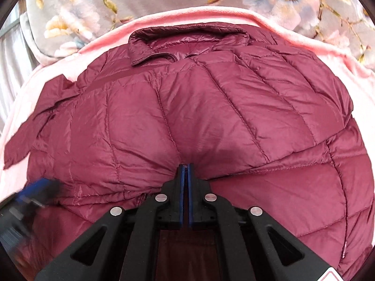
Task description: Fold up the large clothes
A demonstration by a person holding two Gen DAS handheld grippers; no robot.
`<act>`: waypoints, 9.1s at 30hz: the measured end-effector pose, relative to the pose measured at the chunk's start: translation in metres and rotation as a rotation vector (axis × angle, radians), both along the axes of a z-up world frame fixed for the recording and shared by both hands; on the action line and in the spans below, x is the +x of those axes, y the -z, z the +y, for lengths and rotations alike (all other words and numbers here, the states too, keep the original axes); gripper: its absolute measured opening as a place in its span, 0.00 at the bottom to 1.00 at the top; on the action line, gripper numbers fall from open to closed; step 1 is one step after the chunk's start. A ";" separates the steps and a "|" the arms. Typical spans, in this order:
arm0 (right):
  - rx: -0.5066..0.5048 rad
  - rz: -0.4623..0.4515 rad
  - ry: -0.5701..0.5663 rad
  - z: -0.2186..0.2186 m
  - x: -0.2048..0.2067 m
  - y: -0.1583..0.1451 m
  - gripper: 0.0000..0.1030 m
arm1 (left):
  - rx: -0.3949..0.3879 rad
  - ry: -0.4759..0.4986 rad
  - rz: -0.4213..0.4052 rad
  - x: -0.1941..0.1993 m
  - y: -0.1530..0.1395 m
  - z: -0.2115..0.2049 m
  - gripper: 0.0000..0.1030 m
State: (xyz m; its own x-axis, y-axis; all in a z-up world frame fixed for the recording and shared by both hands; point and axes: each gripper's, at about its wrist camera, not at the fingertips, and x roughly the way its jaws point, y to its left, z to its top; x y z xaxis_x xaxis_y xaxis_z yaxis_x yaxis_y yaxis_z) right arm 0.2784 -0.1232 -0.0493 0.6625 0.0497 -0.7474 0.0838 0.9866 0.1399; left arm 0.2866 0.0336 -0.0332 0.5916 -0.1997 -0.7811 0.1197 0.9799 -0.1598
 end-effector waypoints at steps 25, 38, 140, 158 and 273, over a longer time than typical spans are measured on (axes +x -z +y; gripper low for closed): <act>-0.019 -0.005 0.008 0.004 -0.002 0.001 0.00 | -0.228 -0.795 0.040 0.032 -0.004 0.410 0.63; 0.079 -0.065 0.082 -0.014 -0.037 -0.018 0.24 | -0.101 -0.267 -0.364 0.039 -0.192 0.186 0.02; 0.094 -0.020 -0.007 -0.005 0.019 0.000 0.05 | 0.031 -0.268 -0.043 0.091 0.006 0.085 0.72; 0.118 -0.025 -0.016 -0.023 0.013 -0.045 0.28 | 0.036 -0.286 -0.055 0.083 -0.004 0.091 0.71; -0.015 0.000 0.031 -0.064 0.245 -0.026 0.00 | -0.148 -0.062 0.081 0.297 0.004 -0.073 0.16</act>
